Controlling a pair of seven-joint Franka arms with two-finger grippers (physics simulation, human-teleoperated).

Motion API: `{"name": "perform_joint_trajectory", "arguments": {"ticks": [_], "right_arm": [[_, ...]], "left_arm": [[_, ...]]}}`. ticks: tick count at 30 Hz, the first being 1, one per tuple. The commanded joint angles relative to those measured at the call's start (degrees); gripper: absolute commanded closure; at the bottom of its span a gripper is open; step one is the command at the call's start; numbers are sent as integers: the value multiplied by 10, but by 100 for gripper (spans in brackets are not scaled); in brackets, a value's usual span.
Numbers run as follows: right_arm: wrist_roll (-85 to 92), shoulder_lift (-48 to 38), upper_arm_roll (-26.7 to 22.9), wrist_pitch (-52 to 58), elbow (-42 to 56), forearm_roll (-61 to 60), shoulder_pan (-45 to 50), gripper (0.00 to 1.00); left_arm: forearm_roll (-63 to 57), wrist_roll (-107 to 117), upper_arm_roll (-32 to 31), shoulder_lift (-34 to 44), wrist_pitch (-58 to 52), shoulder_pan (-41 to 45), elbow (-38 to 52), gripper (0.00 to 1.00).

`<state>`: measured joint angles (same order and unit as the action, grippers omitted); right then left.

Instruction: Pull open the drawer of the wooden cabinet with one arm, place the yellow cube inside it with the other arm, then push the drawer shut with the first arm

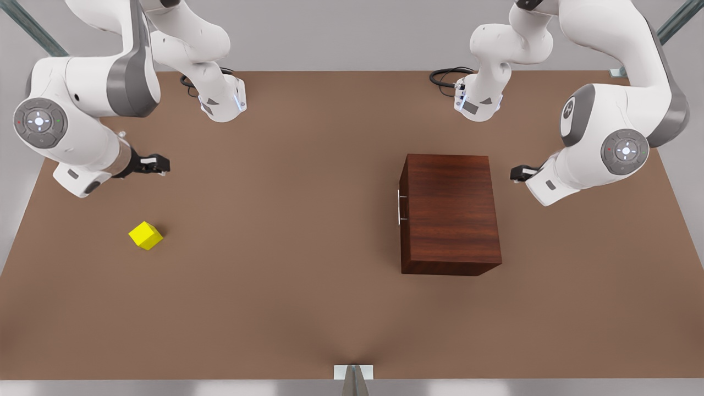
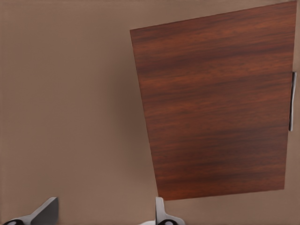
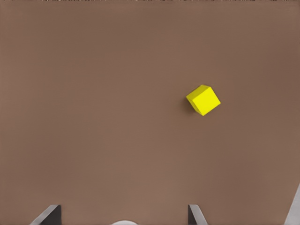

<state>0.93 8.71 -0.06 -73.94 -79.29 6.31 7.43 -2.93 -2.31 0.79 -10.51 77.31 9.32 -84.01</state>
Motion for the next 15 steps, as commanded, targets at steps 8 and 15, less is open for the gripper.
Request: {"name": "perform_joint_trajectory", "arguments": {"ticks": [8,15], "right_arm": [[26,53,-10,-36,13,-5,-24,0],[282,129,-10,-98,18,-37,-98,0]], "left_arm": [[-34,260,-14,-133,21,234,82,0],[-82,514,-13,-255,123,330,136,0]]}}
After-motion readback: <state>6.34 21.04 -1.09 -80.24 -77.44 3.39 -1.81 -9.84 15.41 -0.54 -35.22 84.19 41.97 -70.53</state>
